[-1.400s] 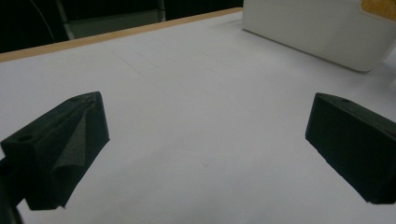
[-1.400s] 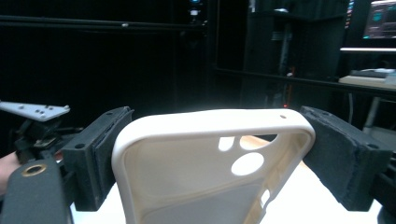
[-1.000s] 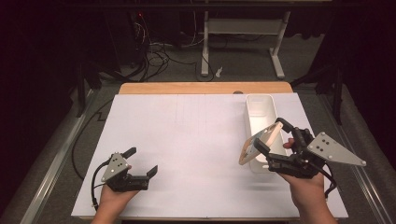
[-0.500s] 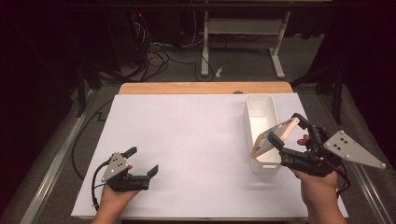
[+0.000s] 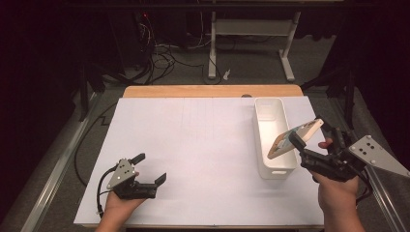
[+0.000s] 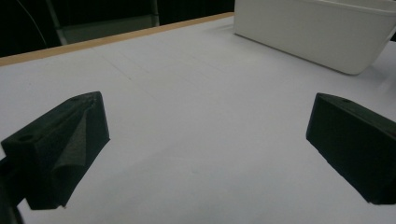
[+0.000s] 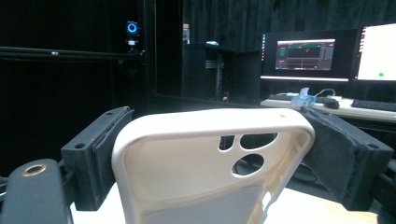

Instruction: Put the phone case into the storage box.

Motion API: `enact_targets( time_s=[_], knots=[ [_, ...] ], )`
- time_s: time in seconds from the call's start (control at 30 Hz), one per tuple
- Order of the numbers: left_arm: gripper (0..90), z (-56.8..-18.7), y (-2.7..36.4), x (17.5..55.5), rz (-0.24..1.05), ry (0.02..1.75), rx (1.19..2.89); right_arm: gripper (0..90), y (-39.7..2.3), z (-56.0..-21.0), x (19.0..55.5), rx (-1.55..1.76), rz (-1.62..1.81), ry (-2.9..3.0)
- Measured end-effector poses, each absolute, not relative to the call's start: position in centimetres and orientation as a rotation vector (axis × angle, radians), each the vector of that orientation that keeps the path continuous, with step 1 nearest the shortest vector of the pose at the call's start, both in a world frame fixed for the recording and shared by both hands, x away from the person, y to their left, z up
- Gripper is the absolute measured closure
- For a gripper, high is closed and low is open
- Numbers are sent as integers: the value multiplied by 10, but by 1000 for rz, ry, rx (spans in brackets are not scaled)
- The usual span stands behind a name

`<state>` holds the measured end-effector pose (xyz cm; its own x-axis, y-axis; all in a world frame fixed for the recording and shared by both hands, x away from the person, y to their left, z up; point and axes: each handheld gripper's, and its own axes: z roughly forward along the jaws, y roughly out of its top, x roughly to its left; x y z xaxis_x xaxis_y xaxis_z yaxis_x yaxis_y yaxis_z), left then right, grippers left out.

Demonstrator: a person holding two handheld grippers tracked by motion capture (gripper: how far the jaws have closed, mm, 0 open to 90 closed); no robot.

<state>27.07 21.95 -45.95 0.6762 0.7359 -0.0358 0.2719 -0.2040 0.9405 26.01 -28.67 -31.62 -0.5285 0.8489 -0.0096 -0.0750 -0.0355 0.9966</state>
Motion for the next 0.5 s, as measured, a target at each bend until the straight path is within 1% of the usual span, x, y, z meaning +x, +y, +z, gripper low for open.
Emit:
enact_targets(
  time_s=[0.5],
  knots=[
    [2,-462,220,273,524,831,1764,135,-290,-319,265,859,1599,1512]
  ],
)
